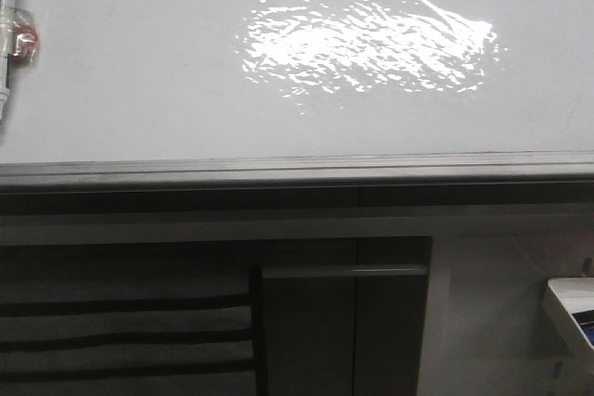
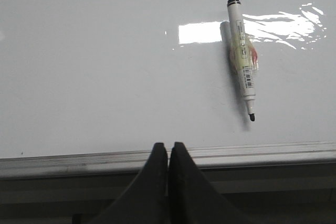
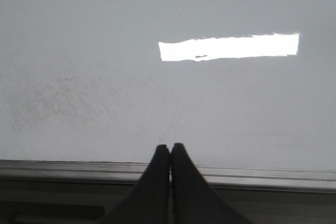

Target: Write number 9 on whiteboard

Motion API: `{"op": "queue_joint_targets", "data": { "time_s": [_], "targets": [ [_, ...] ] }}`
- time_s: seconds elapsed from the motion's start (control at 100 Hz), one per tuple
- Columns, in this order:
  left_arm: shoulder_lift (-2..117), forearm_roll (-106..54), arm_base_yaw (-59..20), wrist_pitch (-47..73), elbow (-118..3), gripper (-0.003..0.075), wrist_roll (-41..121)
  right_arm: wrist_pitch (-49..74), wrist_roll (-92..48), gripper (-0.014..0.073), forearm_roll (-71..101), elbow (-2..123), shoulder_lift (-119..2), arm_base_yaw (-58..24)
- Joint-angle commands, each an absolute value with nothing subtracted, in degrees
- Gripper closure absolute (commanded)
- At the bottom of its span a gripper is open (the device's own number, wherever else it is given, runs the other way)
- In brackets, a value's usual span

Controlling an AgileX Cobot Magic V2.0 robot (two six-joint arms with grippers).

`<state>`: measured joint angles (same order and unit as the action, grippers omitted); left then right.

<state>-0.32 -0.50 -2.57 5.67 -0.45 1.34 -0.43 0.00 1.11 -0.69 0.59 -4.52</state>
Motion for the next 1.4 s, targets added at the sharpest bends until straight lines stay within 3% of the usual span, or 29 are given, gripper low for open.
{"op": "queue_joint_targets", "data": {
  "time_s": [0.0, 1.08, 1.25, 1.39],
  "targets": [
    [-1.8, -0.6, -2.5, 1.3, 1.4, 0.0741, 1.1, -5.3, 0.0, 0.0666, 1.1, -2.3, 1.6, -4.2],
    [-1.8, -0.6, -2.5, 1.3, 1.4, 0.0741, 1.1, -5.8, 0.0, 0.0666, 1.1, -2.3, 1.6, -4.2],
    [-1.8, -1.0, -2.5, -3.2, 0.9, 0.0741, 1.1, -9.3, 0.0, 0.0666, 2.7, -1.6, 1.6, -4.2],
    [-1.8, -2.7, -2.5, -4.1, -2.8, 0.0741, 1.0, -4.1, 0.0, 0.0666, 5.7, 3.3, 1.3, -4.2]
  ]
}}
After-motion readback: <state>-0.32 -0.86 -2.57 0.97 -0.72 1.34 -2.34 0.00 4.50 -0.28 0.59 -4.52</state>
